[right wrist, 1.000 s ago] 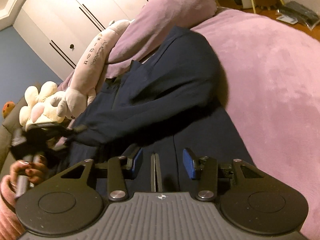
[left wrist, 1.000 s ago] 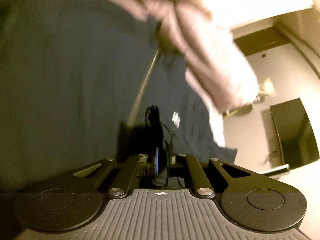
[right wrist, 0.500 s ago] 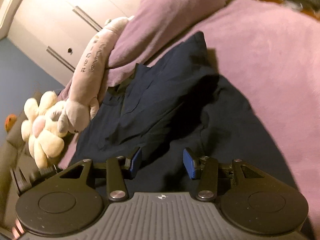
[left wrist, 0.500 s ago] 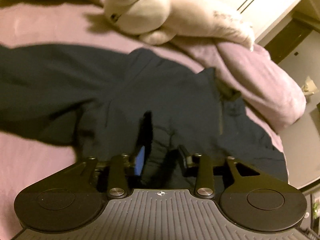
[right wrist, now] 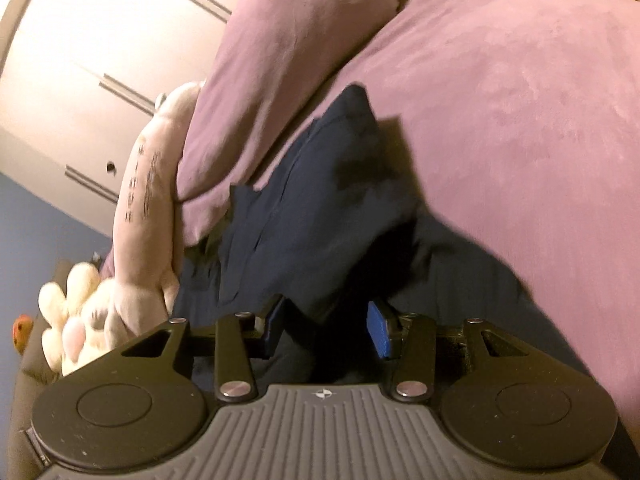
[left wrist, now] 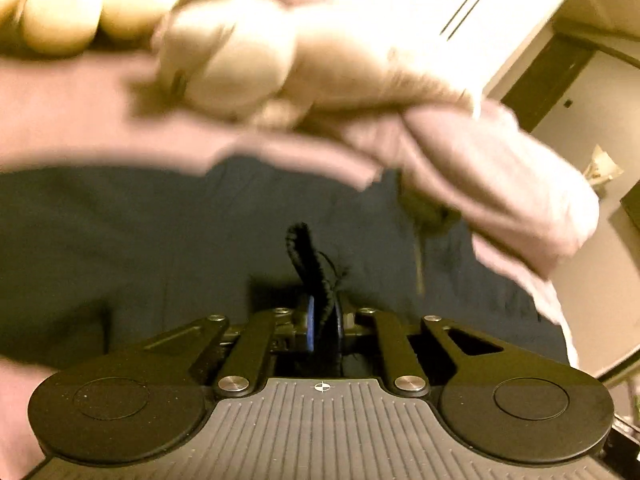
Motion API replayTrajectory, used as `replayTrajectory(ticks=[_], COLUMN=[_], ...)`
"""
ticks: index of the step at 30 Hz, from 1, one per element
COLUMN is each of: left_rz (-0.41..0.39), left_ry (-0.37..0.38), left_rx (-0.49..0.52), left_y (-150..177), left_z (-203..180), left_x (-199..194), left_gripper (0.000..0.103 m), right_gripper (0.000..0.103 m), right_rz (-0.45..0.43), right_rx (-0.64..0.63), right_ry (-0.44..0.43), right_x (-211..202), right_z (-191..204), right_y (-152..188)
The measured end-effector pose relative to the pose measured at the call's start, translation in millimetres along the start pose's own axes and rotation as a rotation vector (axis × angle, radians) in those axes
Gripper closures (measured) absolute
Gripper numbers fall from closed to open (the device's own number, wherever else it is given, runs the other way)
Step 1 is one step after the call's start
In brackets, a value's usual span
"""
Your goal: Fold large clothes
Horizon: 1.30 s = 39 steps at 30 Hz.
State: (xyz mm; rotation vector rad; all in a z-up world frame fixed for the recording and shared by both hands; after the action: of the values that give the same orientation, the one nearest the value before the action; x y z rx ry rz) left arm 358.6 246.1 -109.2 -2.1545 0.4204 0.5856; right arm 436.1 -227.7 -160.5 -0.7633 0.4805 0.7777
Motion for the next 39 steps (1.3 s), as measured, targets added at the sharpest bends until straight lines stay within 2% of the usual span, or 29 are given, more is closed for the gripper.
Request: replayTrajectory(ticks=[2,4,6,9,13,15,16,17,18,20,22,24,28,32,34,35,36,39], left_rz=[-0.073,-0.117,-0.101,-0.024,0.031,0.054,0.062,0.062,0.059,0.052,0.030,0.002,0.034,0.089,0.114,0.117,0.116,0.109], left_ry=[-0.042,-0.064,-0.086,-0.123,-0.163,-0.193,-0.202,-0.209,-0.213,-0.224,-0.204,-0.162,-0.115,-0.143,-0.198,-0.214,-0.215,-0.200], left_rx=[0.092,0.132,0.148,0.148,0.119,0.105,0.100,0.100,0.104,0.106,0.105,0.117,0.169,0.216,0.233,0.246,0.256,0.281], left_y=[-13.3,-21.9,-21.4,-9.4,8.4,11.6,11.9,11.1,9.8,9.0,10.9,15.5,28.0,46.1,55.3,59.5,62.1,65.2], left_z=[-13.1,-18.3,-17.0,-11.1,-1.3,4.8,7.7,10.9,9.9,9.2,5.2,-7.4,-37.4,-60.7,-61.2,-60.6,-60.0,-59.6], left_x=[-2.5,1.2,13.0,34.8,52.0,54.9,53.5,50.4,44.2,28.0,8.1,-6.8,6.6,47.1,63.0,69.2,71.8,71.0], left_gripper=[0.091,0.091,0.090,0.089,0.084,0.067,0.064,0.060,0.059,0.056,0.053,0.044,0.043,0.043,0.043,0.043,0.043,0.042], right_gripper=[0.062,0.067,0.082,0.090,0.092,0.093,0.093,0.091,0.085,0.080,0.079,0.079,0.079,0.082,0.083,0.088,0.101,0.103], right_rz=[-0.022,-0.019,-0.029,-0.057,-0.080,-0.080,-0.076,-0.069,-0.070,-0.093,-0.144,-0.197,-0.173,-0.120,-0.075,-0.062,-0.069,-0.118], right_rx=[0.019,0.031,0.002,-0.041,-0.076,-0.100,-0.114,-0.133,-0.143,-0.171,-0.238,-0.328,-0.514,-0.708,-0.768,-0.799,-0.822,-0.836], right_ry=[0.010,0.023,0.064,0.123,0.180,0.189,0.187,0.185,0.191,0.205,0.222,0.214,0.194,0.188,0.194,0.234,0.254,0.272], right_x=[3.1,9.7,15.3,19.0,24.6,25.1,24.4,20.8,14.1,-4.1,-20.9,-27.6,3.8,45.2,62.7,71.5,73.8,66.1], right_z=[-1.7,-3.1,-3.6,-5.1,-6.7,-6.3,-5.5,-4.3,-5.2,-1.8,7.6,26.3,73.3,106.6,107.9,102.8,97.1,76.8], right_y=[-7.1,-9.8,-12.1,-14.4,-17.8,-17.6,-18.0,-17.7,-17.6,-14.5,-9.4,-3.2,12.6,37.9,47.0,48.9,50.8,36.7])
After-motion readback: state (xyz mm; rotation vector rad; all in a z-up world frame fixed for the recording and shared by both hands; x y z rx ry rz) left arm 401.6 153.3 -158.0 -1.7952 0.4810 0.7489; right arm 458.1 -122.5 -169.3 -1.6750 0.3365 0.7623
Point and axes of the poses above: each gripper's, at about its wrist camera, not at the fingertips, and x roughly the way its jaws point, z to its left, y to its underside, the point moved 2 cm from there along x, roughly the way its jaws point, and after that the axes turned 9 degrees about y, right-handed, at the moved point
